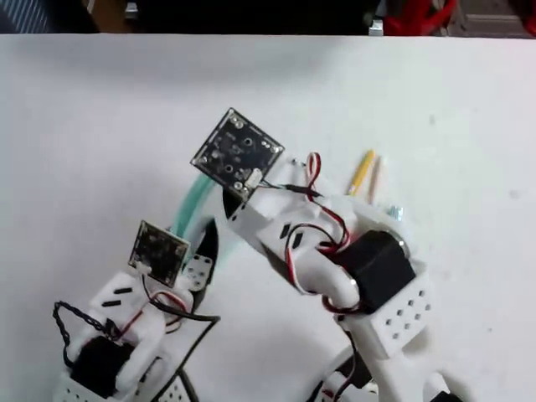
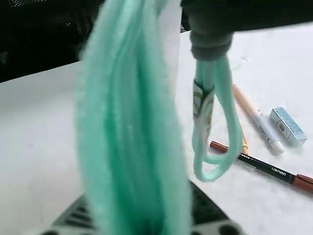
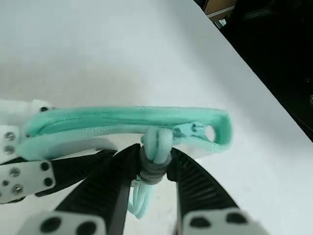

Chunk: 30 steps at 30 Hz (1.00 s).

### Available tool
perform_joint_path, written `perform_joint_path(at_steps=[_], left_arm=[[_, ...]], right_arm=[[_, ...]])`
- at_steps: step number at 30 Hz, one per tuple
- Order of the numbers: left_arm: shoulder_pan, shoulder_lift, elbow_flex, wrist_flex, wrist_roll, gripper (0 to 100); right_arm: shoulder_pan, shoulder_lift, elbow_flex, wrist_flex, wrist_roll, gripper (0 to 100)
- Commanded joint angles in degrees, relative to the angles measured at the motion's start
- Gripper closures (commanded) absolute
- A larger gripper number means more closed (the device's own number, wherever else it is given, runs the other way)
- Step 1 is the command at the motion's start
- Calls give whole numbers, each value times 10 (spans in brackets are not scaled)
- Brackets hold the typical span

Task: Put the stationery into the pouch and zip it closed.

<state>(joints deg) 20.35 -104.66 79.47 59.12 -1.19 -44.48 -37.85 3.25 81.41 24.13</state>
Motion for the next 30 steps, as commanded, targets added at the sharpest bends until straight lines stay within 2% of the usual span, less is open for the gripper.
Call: perform_joint_path(at_steps=[1,13,21,26,30], left_arm=[[-4,1,-2,-15,-5,978],[0,1,0,-14,-8,978],[0,1,1,-14,-9,978],[-2,1,2,-14,-9,978],[-5,1,2,-14,-9,978]], right_arm=[[-74,-15,-55,54,1,981],[-225,-16,-61,142,4,981],[-313,-20,-62,158,65,981],[-312,-19,-90,159,84,981],[-222,-30,-149,170,84,981]])
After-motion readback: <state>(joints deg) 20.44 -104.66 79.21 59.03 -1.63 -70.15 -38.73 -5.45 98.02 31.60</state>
